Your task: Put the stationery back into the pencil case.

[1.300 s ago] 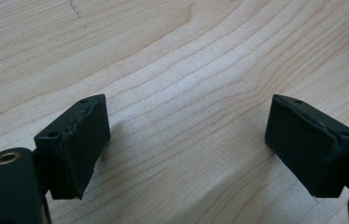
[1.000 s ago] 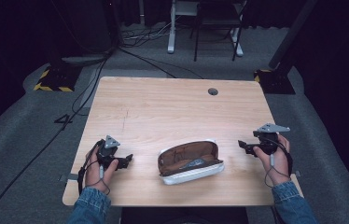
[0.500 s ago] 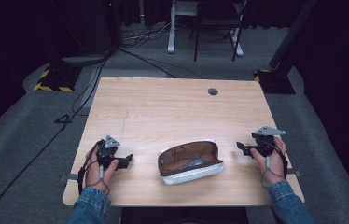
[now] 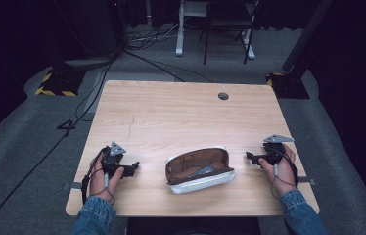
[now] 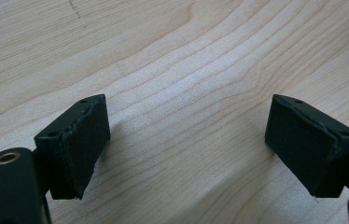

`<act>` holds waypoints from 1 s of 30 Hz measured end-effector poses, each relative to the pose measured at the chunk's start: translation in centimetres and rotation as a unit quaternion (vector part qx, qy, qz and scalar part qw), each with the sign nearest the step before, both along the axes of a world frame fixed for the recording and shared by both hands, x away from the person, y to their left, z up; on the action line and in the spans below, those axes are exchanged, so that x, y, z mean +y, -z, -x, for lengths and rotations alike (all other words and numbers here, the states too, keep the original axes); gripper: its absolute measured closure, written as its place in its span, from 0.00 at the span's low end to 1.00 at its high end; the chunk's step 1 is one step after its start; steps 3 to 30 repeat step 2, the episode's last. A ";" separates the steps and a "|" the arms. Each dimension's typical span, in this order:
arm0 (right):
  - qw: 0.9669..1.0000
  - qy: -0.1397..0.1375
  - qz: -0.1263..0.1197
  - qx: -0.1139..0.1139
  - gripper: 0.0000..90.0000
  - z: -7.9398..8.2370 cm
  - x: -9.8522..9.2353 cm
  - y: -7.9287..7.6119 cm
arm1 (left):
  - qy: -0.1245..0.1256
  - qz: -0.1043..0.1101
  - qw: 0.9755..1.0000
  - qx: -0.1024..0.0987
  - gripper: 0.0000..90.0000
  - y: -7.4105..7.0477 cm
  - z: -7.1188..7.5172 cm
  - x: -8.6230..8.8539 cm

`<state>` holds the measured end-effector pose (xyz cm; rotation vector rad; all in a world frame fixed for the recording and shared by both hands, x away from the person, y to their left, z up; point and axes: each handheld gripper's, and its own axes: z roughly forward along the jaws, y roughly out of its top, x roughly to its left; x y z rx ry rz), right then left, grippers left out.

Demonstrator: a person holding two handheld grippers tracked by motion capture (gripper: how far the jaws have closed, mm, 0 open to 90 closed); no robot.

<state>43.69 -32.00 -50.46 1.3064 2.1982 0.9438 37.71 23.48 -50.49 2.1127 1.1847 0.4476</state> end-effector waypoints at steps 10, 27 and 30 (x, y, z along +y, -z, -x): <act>1.000 0.000 0.000 0.000 0.10 0.0 0.0 0.0 | 0.000 0.001 1.000 0.000 0.16 0.0 0.0 0.0; 1.000 0.000 0.000 0.000 0.10 0.0 0.0 0.0 | 0.000 0.001 1.000 0.000 0.16 0.0 0.0 0.0; 1.000 0.000 0.000 0.000 0.10 0.0 0.0 0.0 | 0.000 0.001 1.000 0.000 0.16 0.0 0.0 0.0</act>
